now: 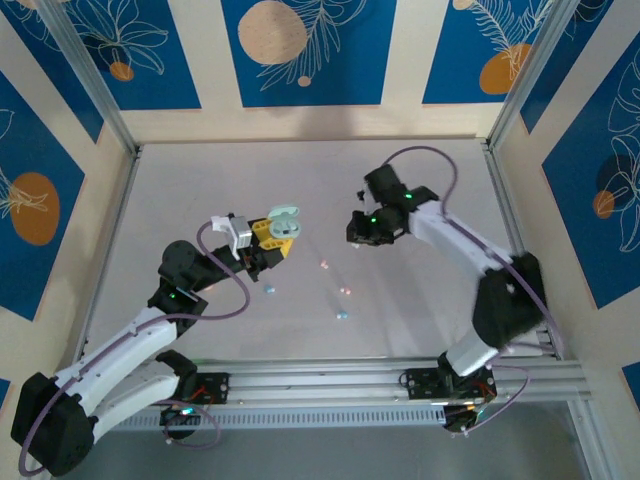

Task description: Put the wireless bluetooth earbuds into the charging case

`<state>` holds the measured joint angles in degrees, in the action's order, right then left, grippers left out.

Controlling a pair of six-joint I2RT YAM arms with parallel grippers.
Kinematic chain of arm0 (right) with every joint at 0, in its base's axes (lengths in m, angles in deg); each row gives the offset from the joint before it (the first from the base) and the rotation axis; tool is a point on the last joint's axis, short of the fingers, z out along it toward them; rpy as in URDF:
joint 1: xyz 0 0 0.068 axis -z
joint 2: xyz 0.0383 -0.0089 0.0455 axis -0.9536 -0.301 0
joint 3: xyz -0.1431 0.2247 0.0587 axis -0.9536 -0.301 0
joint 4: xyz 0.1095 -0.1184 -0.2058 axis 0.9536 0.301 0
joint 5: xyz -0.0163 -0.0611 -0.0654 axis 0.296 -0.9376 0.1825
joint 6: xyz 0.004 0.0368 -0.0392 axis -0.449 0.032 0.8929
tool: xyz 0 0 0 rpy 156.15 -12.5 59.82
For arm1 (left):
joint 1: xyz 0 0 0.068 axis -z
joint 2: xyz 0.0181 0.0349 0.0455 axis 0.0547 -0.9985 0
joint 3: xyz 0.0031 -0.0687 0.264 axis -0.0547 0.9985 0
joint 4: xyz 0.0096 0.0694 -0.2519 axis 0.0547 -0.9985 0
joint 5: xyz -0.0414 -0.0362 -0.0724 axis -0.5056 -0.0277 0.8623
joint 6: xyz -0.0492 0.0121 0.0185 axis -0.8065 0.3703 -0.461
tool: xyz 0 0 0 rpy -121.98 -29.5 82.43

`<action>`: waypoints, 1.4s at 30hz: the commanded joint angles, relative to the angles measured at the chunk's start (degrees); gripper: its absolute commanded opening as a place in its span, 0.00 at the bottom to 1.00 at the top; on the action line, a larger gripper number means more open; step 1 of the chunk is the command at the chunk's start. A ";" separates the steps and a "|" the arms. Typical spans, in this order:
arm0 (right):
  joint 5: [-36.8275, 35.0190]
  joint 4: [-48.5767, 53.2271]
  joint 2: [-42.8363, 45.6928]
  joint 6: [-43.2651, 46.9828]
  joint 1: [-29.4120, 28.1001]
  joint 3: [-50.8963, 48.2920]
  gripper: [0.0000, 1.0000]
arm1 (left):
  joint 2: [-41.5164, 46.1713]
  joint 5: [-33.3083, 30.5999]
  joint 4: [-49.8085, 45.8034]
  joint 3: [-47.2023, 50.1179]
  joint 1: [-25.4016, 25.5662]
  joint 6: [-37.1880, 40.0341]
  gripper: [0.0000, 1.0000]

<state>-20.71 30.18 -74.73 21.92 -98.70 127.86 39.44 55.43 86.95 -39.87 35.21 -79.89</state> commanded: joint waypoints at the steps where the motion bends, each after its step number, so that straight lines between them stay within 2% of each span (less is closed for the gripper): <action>1: 14.49 -7.91 8.53 -6.16 1.03 -2.80 0.19 | -0.77 -0.84 1.66 0.39 0.61 0.89 0.30; 5: 22.63 -14.06 15.40 -11.51 0.96 -3.02 0.19 | -3.48 -0.09 3.52 0.10 0.59 0.84 0.30; 10: 26.41 -21.68 19.43 -16.70 -2.02 -2.80 0.19 | -5.97 0.85 6.22 0.01 0.75 1.19 0.30; 17: 22.01 -26.25 15.64 -17.94 -11.27 1.52 0.19 | -7.76 0.97 7.06 -0.43 2.26 2.56 0.30; 22: 19.36 -28.30 13.19 -17.89 -14.82 3.18 0.20 | -7.78 0.57 6.41 -0.66 2.81 3.08 0.30; 28: 14.99 -24.44 12.28 -16.50 -16.25 4.63 0.20 | -8.03 0.25 6.81 -0.69 2.98 2.89 0.30; 42: 13.83 -20.63 9.90 -15.13 -17.81 7.01 0.20 | -7.78 -0.48 7.47 -0.78 3.03 1.98 0.30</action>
<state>-6.39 8.00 -64.08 5.72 -116.05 132.76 31.51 55.19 91.41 -39.85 37.55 -78.40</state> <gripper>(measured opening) 0.204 0.325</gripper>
